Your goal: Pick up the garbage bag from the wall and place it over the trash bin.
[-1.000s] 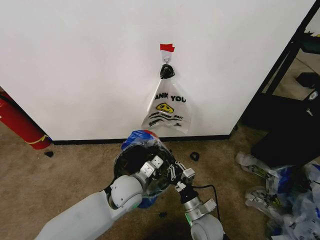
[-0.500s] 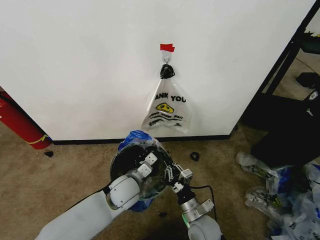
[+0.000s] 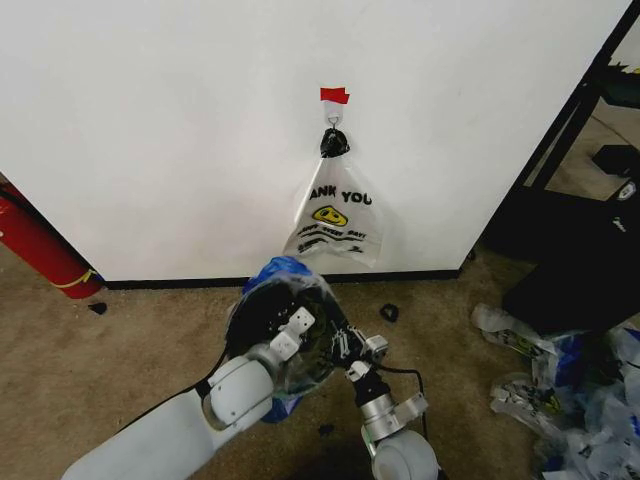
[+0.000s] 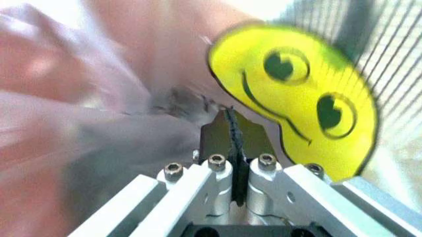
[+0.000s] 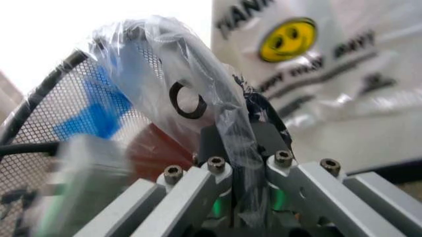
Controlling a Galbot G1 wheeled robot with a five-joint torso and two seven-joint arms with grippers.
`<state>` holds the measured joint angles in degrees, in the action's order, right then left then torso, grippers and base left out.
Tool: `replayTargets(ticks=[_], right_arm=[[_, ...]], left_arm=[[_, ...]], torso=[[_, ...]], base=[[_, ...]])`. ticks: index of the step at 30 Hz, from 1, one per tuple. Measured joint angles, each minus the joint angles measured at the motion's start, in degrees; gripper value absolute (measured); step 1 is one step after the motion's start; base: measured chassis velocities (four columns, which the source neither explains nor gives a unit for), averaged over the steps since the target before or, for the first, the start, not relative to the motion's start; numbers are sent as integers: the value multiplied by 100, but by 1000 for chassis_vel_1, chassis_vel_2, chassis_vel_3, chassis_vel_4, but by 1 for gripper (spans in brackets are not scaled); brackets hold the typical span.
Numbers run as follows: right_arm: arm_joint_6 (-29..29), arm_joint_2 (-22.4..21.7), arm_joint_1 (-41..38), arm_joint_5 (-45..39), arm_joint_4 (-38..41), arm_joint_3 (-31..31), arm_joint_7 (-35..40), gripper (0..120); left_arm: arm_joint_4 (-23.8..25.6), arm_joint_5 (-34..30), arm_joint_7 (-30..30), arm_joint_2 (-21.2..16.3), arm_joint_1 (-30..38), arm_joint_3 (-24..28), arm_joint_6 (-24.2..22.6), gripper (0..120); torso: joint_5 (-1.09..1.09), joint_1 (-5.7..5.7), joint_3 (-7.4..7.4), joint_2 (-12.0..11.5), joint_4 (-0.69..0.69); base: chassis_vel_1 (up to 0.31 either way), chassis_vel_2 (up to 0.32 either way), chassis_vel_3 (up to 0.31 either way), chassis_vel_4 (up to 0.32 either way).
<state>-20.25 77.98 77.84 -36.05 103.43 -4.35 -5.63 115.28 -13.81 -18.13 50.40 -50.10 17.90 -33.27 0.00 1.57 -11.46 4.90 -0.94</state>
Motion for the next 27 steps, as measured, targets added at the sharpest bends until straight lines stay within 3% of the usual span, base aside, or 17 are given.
replayTargets(ticks=[11,18,27], right_arm=[[139,-16,38,-149,15,49,184,0],[44,-95,122,219,30,80,-247,0],[-137,-135,132,546,4,32,-444,0]], left_arm=[[-158,333,-77,72,9,-226,52,0],[-654,606,-138,175,217,-231,-241,0],[-748,708,-113,118,280,-224,-496,0]], torso=[[0,0,0,0,0],[0,0,0,0,-1],[0,0,0,0,0]], base=[[0,0,0,0],[0,0,0,0],[0,0,0,0]])
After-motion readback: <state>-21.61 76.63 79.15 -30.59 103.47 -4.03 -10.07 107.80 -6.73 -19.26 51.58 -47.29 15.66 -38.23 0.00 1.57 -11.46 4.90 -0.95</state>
